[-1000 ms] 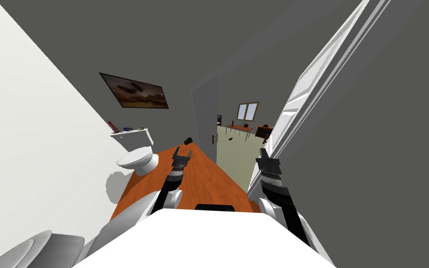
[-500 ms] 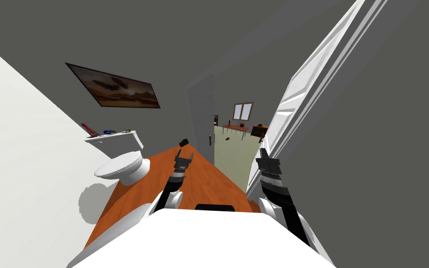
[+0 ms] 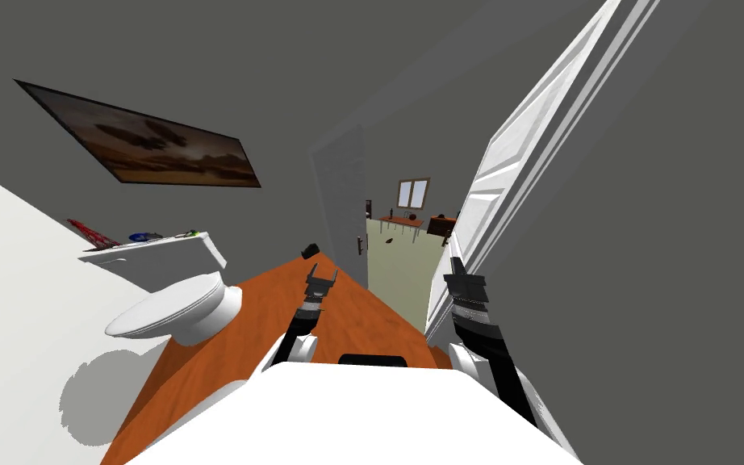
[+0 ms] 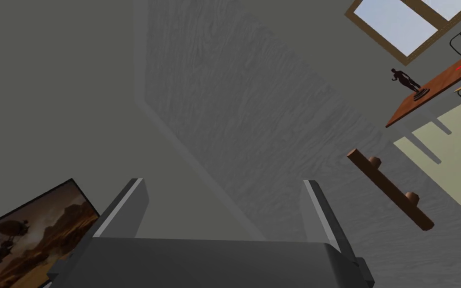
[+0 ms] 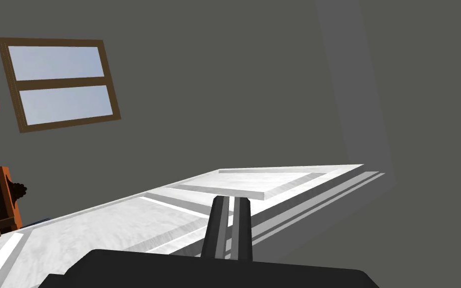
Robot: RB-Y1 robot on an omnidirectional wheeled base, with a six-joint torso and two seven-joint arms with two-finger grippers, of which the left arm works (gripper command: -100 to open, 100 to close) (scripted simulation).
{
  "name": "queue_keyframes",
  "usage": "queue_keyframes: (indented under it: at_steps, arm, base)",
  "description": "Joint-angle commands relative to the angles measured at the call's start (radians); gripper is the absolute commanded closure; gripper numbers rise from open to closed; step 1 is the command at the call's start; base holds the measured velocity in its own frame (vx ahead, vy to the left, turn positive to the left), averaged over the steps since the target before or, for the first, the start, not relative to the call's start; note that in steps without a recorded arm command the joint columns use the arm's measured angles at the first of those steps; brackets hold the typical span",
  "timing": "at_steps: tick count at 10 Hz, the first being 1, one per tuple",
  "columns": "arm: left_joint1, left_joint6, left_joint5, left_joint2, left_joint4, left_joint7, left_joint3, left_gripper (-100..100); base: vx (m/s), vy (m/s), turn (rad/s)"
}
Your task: Push the door open
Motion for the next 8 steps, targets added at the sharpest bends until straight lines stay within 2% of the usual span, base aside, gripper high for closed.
queue_keyframes:
  at_steps: [1,8]
  arm:
    - [-0.008,-0.015,0.011,0.013,0.04,0.045,-0.003,-100]
    - [-0.038,-0.062,0.05,0.055,0.199,0.217,-0.028,-100]
  base:
    - [0.097,0.047,-0.141]
    - [0.091,0.052,-0.155]
